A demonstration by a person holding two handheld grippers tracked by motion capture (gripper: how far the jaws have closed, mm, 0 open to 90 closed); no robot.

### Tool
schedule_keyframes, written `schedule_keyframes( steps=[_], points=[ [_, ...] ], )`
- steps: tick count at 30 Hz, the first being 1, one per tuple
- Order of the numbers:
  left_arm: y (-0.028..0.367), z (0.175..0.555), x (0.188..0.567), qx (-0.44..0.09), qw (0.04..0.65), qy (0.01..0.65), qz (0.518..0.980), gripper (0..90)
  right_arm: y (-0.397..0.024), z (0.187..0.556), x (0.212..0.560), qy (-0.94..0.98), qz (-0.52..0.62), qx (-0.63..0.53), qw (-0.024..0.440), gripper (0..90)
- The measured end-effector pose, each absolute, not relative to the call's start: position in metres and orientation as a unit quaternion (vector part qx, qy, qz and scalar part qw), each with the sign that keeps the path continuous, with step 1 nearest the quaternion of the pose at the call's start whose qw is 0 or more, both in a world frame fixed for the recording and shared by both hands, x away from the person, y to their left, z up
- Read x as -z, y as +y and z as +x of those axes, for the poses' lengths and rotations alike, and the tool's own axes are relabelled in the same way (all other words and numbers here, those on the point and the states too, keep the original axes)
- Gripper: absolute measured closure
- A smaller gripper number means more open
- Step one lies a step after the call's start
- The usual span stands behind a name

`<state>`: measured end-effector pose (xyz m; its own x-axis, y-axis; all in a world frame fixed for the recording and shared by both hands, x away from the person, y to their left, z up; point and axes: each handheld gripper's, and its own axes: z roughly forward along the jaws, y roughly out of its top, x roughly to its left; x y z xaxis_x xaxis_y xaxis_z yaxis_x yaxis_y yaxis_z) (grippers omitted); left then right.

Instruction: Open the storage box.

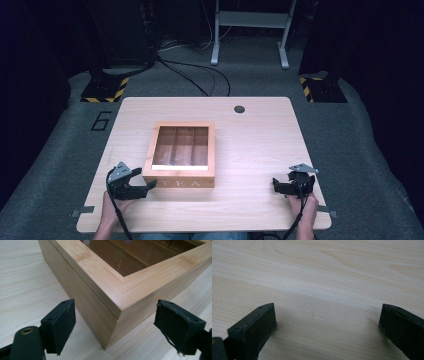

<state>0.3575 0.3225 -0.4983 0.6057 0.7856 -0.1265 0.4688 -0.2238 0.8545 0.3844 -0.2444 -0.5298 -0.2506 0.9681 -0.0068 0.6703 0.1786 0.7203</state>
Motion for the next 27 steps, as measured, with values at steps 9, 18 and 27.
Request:
schedule_keyframes(
  steps=[9,18,27],
  points=[
    [0.3180,0.3563,0.4952,-0.174,0.477,0.400,0.763,25.4,-0.2444,0.3844,0.5298,0.728,0.562,-0.307,0.243,0.6],
    [0.3166,0.3551,0.4973,-0.184,0.472,0.400,0.764,26.8,-0.2444,0.3844,0.5298,0.728,0.562,-0.307,0.242,0.6],
    [0.3150,0.3506,0.4991,-0.205,0.473,0.396,0.760,27.7,-0.2445,0.3844,0.5298,0.728,0.562,-0.308,0.242,0.6]
  ],
)
